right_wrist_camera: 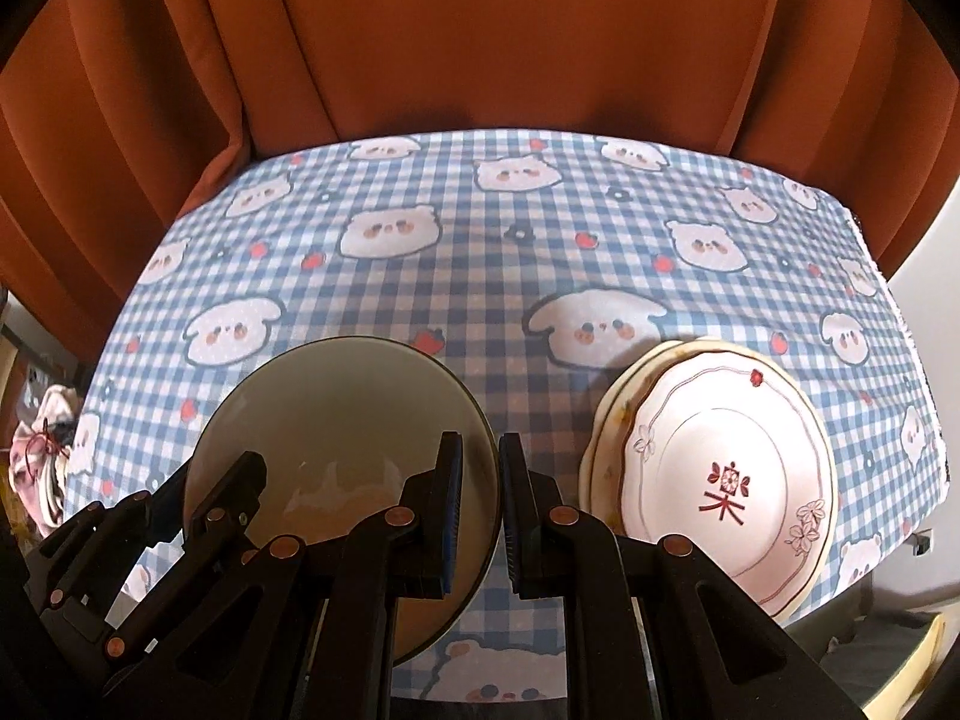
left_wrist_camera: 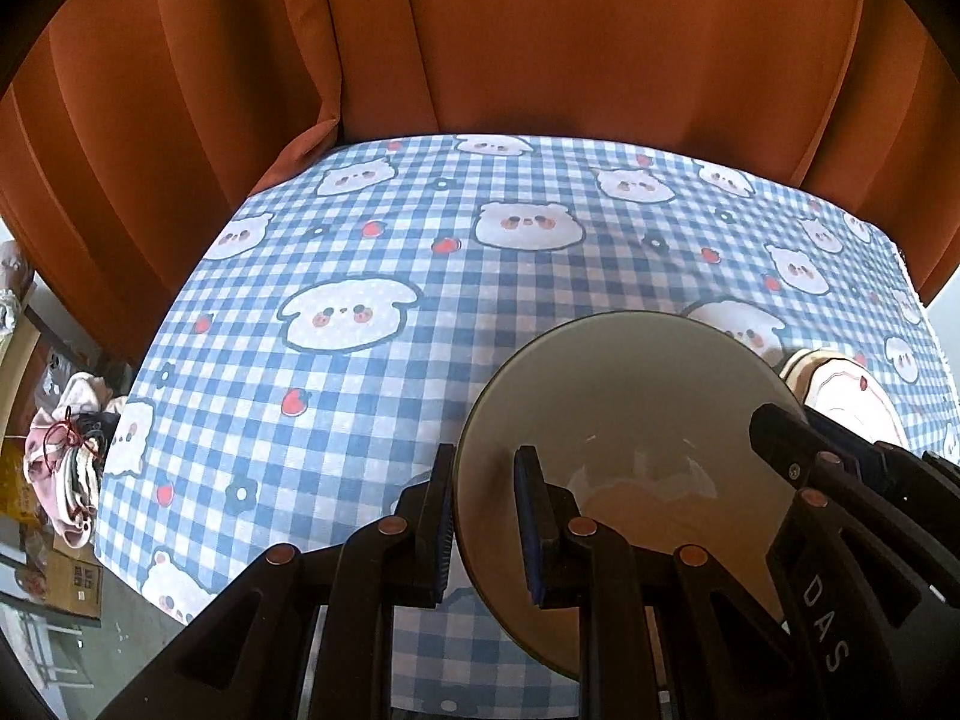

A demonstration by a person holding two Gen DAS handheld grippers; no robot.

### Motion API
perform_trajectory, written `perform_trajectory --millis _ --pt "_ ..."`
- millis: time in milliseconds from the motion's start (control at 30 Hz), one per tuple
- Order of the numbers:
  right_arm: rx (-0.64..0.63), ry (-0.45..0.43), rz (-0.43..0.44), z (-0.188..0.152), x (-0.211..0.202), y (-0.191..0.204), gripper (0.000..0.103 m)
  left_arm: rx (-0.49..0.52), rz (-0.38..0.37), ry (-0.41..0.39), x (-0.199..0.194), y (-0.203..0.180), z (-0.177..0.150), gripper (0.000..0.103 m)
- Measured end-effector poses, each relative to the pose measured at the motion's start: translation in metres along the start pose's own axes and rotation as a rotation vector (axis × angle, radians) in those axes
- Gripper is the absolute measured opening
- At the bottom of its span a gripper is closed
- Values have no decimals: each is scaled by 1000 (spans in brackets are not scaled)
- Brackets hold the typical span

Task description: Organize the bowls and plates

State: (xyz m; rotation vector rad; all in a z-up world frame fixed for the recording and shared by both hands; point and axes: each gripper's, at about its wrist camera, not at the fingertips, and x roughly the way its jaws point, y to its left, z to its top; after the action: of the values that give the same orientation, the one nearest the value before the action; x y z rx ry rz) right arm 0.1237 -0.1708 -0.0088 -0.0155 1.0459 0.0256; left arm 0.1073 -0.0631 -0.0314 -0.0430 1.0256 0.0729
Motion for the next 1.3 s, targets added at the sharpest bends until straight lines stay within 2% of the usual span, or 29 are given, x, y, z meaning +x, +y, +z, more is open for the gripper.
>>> perform_trajectory --millis 333,567,633,733,867,933,967,1033,1200,1300 --pt "-9 14 -31 2 12 2 16 7 -29 27 14 -1 4 16" --pt "1 5 -46 3 15 2 16 26 -51 15 16 0 5 16" --pt "6 3 -41 2 14 2 19 34 -77 15 16 0 4 27" --pt "17 -2 -45 -1 13 3 20 44 -122 20 17 2 4 35" --pt "48 14 -40 -2 14 2 28 52 -158 47 24 4 6 43" --pt "75 29 -50 -3 17 1 40 54 -177 63 30 6 6 48" --pt "87 34 -56 -4 18 -1 51 55 -194 70 32 7 7 49" --pt "121 38 -67 -6 19 -4 59 63 -221 81 36 6 8 52" --pt "187 47 -95 -10 21 -10 59 88 -281 115 48 3 10 52" --pt "220 59 -107 -14 23 -12 59 101 -287 143 55 2 9 51"
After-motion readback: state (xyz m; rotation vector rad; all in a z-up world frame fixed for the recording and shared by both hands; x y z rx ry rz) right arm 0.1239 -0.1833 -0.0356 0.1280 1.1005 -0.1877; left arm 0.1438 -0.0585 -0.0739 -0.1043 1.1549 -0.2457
